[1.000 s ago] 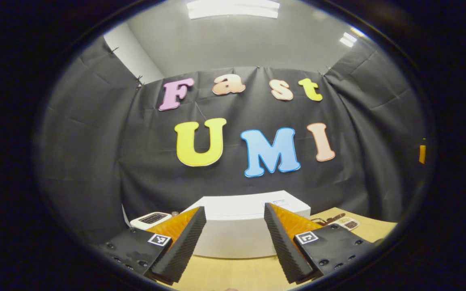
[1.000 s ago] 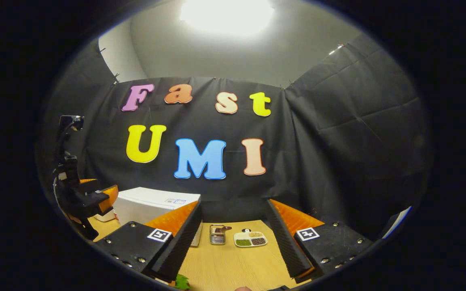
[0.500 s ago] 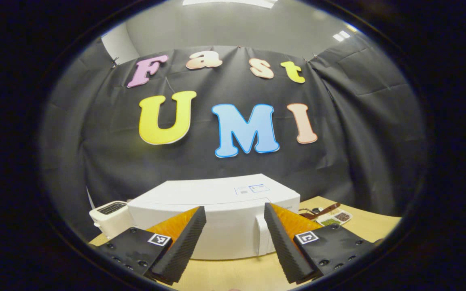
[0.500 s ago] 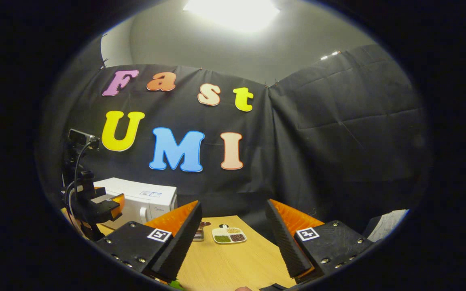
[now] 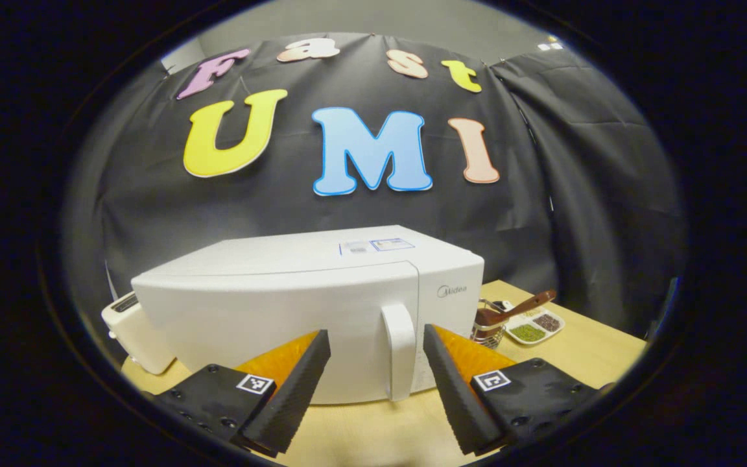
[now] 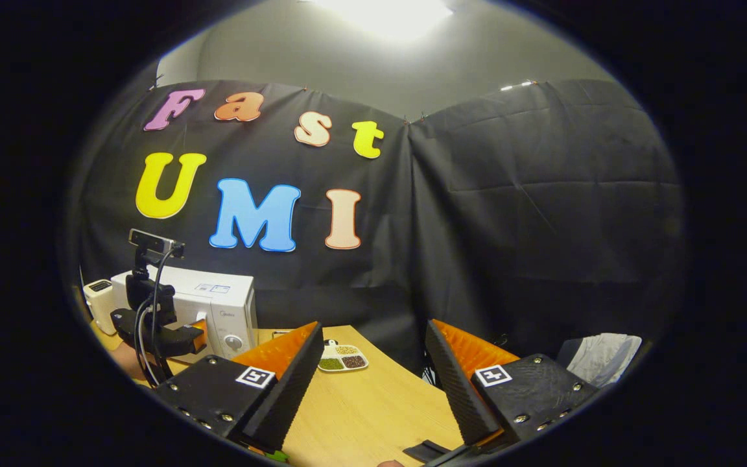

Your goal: Open the microwave oven with the left hand, put the food in, and close the microwave oven.

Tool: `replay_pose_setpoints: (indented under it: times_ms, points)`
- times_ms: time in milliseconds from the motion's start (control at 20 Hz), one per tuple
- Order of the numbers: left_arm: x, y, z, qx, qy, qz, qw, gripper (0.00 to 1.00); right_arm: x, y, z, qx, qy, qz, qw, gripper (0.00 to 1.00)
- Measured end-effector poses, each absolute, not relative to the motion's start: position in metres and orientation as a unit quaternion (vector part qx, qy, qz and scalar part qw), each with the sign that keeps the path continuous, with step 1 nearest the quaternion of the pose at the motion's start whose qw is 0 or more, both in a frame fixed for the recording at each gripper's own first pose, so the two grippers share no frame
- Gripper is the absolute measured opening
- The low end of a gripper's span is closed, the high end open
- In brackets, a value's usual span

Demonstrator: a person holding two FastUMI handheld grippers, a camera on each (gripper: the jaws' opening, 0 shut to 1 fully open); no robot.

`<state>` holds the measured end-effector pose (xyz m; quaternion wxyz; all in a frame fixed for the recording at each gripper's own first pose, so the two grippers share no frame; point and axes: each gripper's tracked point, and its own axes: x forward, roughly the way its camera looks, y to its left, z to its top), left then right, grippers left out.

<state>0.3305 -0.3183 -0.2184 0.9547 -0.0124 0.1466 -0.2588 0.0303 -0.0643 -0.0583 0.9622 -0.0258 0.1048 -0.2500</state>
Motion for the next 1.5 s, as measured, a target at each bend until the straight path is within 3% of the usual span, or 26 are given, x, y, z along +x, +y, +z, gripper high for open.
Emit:
replay_pose_setpoints:
  times_ms: [250, 350, 450, 500, 600, 700, 850, 1050, 1500]
  points:
    - [0.332, -0.34, -0.242, -0.001, 0.174, -0.276, 0.945, 0.96, 0.025, -0.065, -0.057, -0.034, 0.114, -0.263, 0.957, 0.96]
    - [0.334, -0.343, -0.245, 0.0, 0.174, -0.275, 0.946, 0.9, 0.025, -0.065, -0.06, -0.036, 0.117, -0.266, 0.956, 0.96]
    - [0.337, -0.343, -0.244, -0.001, 0.169, -0.27, 0.948, 0.7, 0.023, -0.066, -0.061, -0.04, 0.121, -0.27, 0.954, 0.96]
    - [0.336, -0.344, -0.243, -0.004, 0.168, -0.272, 0.947, 0.53, 0.022, -0.066, -0.06, -0.041, 0.121, -0.271, 0.954, 0.96]
    - [0.336, -0.347, -0.242, -0.004, 0.17, -0.274, 0.947, 0.36, 0.021, -0.066, -0.06, -0.042, 0.122, -0.27, 0.954, 0.96]
    - [0.335, -0.348, -0.244, 0.001, 0.174, -0.272, 0.947, 0.33, 0.021, -0.065, -0.059, -0.04, 0.122, -0.265, 0.956, 0.96]
    - [0.332, -0.346, -0.244, 0.02, 0.179, -0.267, 0.947, 0.19, 0.021, -0.066, -0.056, -0.051, 0.115, -0.254, 0.959, 0.96]
    - [0.331, -0.345, -0.243, 0.012, 0.193, -0.266, 0.945, 0.12, 0.02, -0.067, -0.051, -0.05, 0.108, -0.244, 0.962, 0.96]
    - [0.267, -0.301, -0.235, -0.001, 0.198, -0.243, 0.95, 0.12, 0.019, -0.077, -0.051, -0.027, 0.088, -0.18, 0.979, 0.96]
